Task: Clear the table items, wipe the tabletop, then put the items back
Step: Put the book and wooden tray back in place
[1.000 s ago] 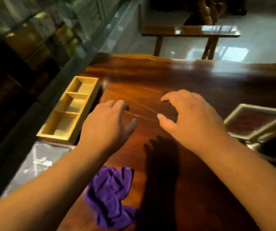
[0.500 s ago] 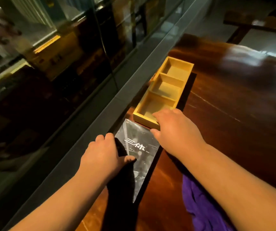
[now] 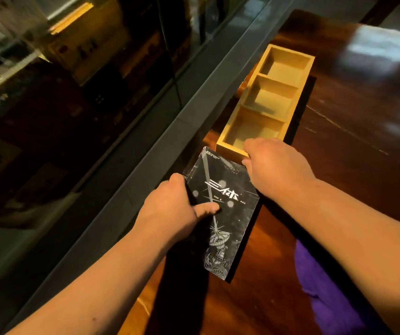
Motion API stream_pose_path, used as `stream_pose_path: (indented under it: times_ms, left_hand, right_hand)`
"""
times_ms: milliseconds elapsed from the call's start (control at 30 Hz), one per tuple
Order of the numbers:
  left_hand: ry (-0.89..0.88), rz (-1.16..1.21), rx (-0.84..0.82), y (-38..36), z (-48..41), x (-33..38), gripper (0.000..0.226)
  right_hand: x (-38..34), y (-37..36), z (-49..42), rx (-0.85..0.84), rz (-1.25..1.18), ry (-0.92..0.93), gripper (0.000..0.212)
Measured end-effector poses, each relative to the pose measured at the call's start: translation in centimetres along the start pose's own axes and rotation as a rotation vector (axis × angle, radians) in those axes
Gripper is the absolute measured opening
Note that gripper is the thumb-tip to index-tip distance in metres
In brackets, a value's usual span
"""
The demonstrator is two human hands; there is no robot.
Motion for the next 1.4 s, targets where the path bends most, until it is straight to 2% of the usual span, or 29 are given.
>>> stream_pose_path:
  times_ms: [133,200,267,367,500,700,867,1033,1267,1400]
  left_hand:
    - [-0.033,0.160,0.061,0.6,0.6,-0.6,0.042]
    - [-0.045,0.237,0.127,1.6,0.8,-0.3,0.035]
    - [-0.055,0.254,0.205,3.0,0.8,0.8,0.031]
    - [-0.087,0.263,0.272,4.0,0.1,4.6,0.035]
    - [-0.153,0.311,0.266,1.9,-1.4,13.1,0.039]
    - [-0.252,0.413,0.110,-5.6,-2.6,27.1,0.040]
    - [-0.294,0.427,0.017,-11.9,-2.0,34.7,0.040]
    - [-0.293,0.434,-0.029,-16.5,-1.7,38.1,0.041]
    - [-0.222,0.446,-0.083,-20.8,-2.1,37.8,0.043]
    - [-0.224,0.254,-0.043,-21.6,-2.5,38.3,0.053]
  right_hand:
    - [1.9,1.4,1.0,0.096,0.010,-0.013,0.023]
    - [4.6,2.5,2.4,0.118,0.003,-0.049,0.023]
    - [7.8,3.5,4.4,0.123,0.030,-0.053,0.014]
    - [12.6,4.8,8.9,0.124,0.060,-0.057,0.009]
    - [18.0,5.6,15.9,0.117,0.070,-0.135,0.013]
    - [24.5,5.8,26.0,0.132,0.050,-0.253,0.033]
    - [27.6,5.0,30.8,0.135,0.028,-0.266,0.032]
    - [30.1,3.6,33.4,0.081,0.026,-0.300,0.038]
    - [32.4,1.5,35.4,0.046,0.014,-0.332,0.038]
    - [33.0,0.3,36.0,0.042,0.008,-0.342,0.035]
Point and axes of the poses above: each hand's wrist, its own z-axis away from the middle knuckle, its own y-axis out of the back of the hand, x = y × z, the point moved 5 cm from there along -z, towards the middle knuckle, and after that the axes turned 7 degrees about z, right-handed, at the moved point
